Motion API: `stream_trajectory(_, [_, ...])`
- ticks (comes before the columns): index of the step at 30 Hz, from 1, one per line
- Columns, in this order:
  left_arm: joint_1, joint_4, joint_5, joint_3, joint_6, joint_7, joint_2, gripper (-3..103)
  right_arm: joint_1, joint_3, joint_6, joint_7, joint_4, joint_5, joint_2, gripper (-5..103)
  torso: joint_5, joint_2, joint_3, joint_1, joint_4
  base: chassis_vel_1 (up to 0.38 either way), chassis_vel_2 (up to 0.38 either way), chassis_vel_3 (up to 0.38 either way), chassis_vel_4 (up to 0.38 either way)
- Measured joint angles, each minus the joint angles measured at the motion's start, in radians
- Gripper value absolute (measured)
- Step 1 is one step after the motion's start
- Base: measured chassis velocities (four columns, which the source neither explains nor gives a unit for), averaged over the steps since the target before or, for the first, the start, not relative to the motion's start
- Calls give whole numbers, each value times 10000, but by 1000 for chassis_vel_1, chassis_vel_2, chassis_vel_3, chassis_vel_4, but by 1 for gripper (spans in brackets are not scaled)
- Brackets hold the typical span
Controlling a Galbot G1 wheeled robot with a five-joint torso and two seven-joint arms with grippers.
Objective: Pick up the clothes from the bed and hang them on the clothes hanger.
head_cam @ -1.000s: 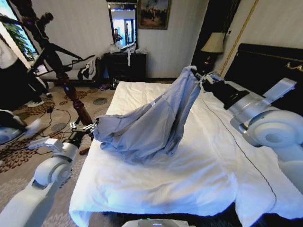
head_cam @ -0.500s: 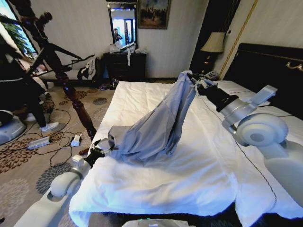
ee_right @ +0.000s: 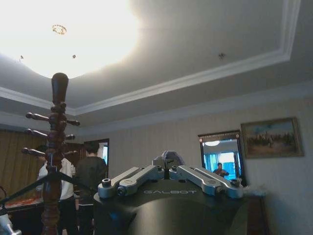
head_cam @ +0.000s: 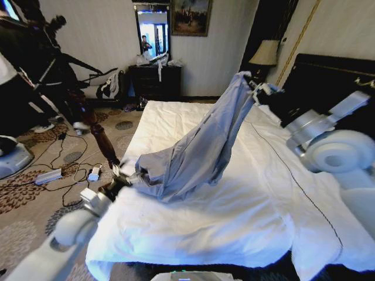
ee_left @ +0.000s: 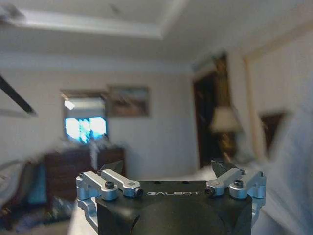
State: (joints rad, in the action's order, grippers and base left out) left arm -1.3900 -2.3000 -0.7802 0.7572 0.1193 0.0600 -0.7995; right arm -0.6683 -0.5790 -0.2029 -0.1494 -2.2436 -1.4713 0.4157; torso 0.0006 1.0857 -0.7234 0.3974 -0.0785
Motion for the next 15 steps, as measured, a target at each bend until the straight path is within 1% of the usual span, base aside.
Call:
stream_trajectory(1, [80, -83, -376, 328, 60, 136, 136, 100, 237, -124, -41, -22, -27, -208, -127, 0, -3, 0, 0, -1, 2, 0, 0, 0, 0])
stream_trajectory(3, [168, -117, -746, 791, 95, 244, 353, 100, 791, -191, -81, -23, 118, -482, -294, 0, -9, 2, 1, -1, 9, 0, 0, 0, 0])
stream_trajectory(4, [168, -117, -746, 791, 95, 244, 353, 100, 791, -191, -81, -23, 118, -482, -294, 0, -9, 2, 1, -1, 9, 0, 0, 0, 0])
stream_trajectory(7, [243, -85, -1016, 1208, 103, 313, 459, 100, 1311, -108, -169, -36, 489, -712, -455, 0, -10, 2, 0, -1, 9, 0, 0, 0, 0])
stream_trajectory(10, [262, -52, -1033, 1294, 104, 359, 340, 100, 1016, 46, -214, -83, 351, -490, -429, 0, -6, 1, 0, 0, 5, 0, 0, 0, 0])
stream_trajectory(12, [252, -38, -1021, 1305, 104, 385, 228, 100, 528, 387, -273, -167, -22, -9, -222, 0, -9, 2, 0, -1, 4, 0, 0, 0, 0])
stream_trajectory(14, [250, -39, -1016, 1349, 99, 428, 195, 100, -292, 1145, -287, -281, -405, 1012, 224, 0, -8, 2, 0, -1, 9, 0, 0, 0, 0])
stream_trajectory(15, [251, -45, -1026, 1400, 100, 440, 221, 100, -601, 1626, -280, -296, -469, 1628, 488, 0, -9, 2, 0, -1, 9, 0, 0, 0, 0])
